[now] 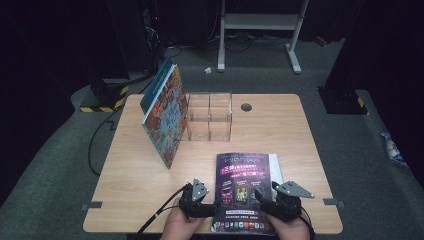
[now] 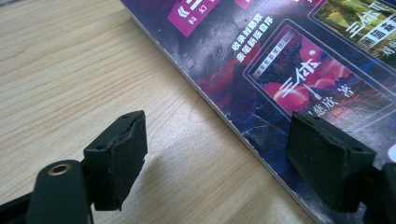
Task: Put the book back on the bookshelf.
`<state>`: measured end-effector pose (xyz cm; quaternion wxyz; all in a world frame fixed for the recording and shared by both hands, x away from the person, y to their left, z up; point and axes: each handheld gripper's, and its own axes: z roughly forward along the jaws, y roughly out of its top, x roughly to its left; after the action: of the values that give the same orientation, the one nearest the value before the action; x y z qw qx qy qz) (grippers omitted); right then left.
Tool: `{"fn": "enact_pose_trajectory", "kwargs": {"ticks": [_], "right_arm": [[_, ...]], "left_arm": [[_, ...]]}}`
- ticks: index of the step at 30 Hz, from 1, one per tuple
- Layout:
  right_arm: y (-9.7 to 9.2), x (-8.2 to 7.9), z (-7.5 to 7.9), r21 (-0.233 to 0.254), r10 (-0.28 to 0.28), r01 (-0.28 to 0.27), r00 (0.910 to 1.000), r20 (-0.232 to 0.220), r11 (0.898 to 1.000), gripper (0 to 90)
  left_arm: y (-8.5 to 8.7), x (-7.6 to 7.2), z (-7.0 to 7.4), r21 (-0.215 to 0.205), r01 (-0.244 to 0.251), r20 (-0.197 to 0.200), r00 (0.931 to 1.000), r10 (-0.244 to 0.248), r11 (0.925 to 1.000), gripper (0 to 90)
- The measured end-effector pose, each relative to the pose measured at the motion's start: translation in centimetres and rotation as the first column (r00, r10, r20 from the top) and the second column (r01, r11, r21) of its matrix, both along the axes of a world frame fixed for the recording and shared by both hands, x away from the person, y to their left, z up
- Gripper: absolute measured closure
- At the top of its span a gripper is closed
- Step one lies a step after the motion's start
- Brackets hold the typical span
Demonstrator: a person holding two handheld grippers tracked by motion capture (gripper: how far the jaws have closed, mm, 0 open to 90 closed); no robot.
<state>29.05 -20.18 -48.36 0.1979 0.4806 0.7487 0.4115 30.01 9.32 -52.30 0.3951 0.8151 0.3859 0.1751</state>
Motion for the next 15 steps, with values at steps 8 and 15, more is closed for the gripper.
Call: {"fn": "enact_pose_trajectory", "kwargs": {"ticks": [8,15], "right_arm": [[-0.1,0.31,-0.72,0.059,-0.015,0.02,0.9971,-0.074,0.998,27.2],[-0.33,0.49,-0.37,0.14,-0.037,0.05,0.9946,-0.097,0.989,26.3]], "left_arm": [[0.02,0.02,-0.02,-0.002,0.001,-0.004,1.0,-0.001,1.0,20.9],[0.04,0.1,-0.05,-0.008,0.003,-0.012,0.9999,-0.003,1.0,20.9]]}}
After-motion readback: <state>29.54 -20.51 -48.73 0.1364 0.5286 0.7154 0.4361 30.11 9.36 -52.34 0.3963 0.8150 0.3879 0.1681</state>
